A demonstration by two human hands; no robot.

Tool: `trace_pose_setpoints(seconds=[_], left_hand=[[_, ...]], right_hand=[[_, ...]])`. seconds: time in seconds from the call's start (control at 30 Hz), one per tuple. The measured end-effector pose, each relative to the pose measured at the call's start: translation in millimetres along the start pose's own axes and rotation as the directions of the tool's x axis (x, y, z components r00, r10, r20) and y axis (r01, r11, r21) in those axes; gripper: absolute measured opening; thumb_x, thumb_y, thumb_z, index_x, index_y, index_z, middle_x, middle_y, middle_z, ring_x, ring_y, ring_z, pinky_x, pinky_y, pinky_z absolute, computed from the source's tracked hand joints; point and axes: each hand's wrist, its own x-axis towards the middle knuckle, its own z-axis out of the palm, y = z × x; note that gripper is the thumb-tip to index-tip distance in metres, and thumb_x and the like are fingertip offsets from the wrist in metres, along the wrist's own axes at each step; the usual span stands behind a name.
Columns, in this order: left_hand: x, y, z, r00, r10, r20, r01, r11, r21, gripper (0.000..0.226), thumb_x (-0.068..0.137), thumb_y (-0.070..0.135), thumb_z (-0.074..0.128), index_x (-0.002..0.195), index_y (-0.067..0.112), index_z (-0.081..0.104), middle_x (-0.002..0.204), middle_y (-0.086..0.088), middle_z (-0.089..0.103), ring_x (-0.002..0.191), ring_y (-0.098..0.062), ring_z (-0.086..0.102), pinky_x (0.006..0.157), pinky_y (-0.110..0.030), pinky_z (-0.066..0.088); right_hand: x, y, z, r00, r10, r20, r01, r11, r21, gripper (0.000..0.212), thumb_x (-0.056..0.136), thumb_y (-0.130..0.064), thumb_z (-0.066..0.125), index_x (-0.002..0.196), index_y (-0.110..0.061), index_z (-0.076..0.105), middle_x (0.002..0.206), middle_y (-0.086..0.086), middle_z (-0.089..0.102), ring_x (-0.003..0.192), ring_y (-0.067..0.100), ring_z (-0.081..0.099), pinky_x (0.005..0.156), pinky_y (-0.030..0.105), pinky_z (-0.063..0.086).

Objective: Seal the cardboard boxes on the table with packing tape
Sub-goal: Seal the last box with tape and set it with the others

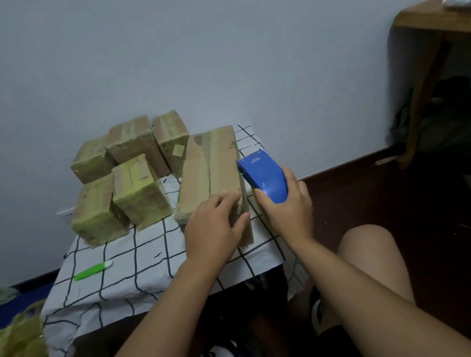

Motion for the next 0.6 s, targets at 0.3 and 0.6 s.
trace_pose_setpoints(seconds=[0.3, 0.6], left_hand=[[0.8, -6.7, -1.4, 0.996, -0.003, 0.084, -0.001, 0.999, 0.049, 0.048, 0.094, 0.043, 0.057, 0.139, 0.026, 0.052, 0.145, 0.005, 0.05, 0.127, -0.022, 0.051, 0.097, -0.036, 0.044], [5.1, -6.8, 4.3, 0.992, 0.105, -0.069, -0.098, 0.99, 0.099, 0.025, 0.081, 0.019, 0.076, 0.105, 0.018, 0.071, 0.102, 0.001, 0.072, 0.078, -0.03, 0.066, 0.061, -0.036, 0.049]], right_hand=[[-2.1, 1.8, 0.1, 0.999, -0.023, -0.022, 0.022, 1.0, -0.002, 0.074, 0.081, -0.055, 0.071, 0.146, -0.032, 0.043, 0.115, 0.004, 0.053, 0.101, 0.026, 0.056, 0.082, 0.034, 0.048], [-2.2, 2.9, -2.8, 1.0, -0.027, -0.013, 0.027, 0.999, 0.017, 0.073, 0.081, -0.053, 0.072, 0.145, -0.034, 0.043, 0.117, 0.002, 0.053, 0.102, 0.022, 0.056, 0.083, 0.031, 0.046]])
